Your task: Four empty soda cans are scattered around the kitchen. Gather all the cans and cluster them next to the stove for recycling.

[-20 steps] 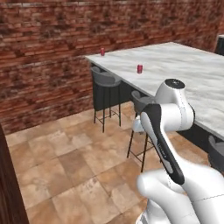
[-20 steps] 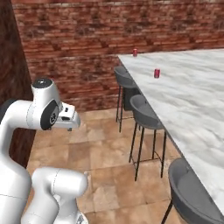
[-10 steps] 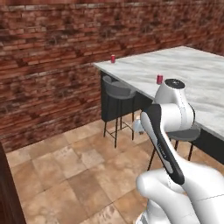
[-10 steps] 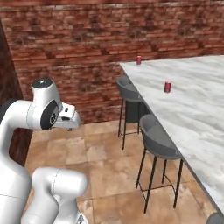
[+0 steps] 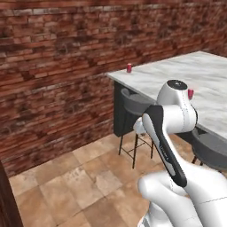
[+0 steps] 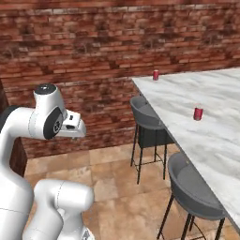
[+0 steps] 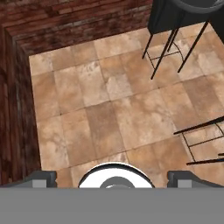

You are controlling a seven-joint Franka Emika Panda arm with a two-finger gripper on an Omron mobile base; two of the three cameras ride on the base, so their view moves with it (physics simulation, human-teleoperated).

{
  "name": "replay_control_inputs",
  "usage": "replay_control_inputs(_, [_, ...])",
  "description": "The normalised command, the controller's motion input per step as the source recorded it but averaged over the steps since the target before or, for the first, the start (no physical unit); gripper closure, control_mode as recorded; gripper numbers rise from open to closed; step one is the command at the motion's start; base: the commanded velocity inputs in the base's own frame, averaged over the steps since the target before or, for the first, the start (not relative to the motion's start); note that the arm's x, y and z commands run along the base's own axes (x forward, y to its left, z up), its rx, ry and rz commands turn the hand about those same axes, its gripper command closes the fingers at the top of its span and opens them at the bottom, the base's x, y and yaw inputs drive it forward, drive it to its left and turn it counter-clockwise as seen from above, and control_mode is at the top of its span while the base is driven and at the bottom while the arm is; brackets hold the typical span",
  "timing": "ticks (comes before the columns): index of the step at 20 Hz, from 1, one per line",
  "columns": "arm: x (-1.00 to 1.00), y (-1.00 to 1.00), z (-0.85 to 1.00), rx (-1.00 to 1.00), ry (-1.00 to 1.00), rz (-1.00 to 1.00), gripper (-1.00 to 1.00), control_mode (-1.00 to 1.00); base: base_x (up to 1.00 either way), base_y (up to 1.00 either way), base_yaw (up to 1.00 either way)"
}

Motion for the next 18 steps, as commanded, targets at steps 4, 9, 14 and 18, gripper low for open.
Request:
replay_control_inputs(4, [0.00,0.00,0.00,0.00,0.00,0.00,-1.00,1.00,1.00,0.57,-0.06])
replay_control_inputs(9, [0.00,0.00,0.00,0.00,0.00,0.00,-1.00,1.00,0.88,0.49,-0.04])
replay_control_inputs(14, [0.00,0.00,0.00,0.00,0.00,0.00,-1.00,1.00,0.83,0.45,-0.08])
replay_control_inputs(18, [0.00,0.00,0.00,0.00,0.00,0.00,-1.00,1.00,0.66,0.28,-0.28])
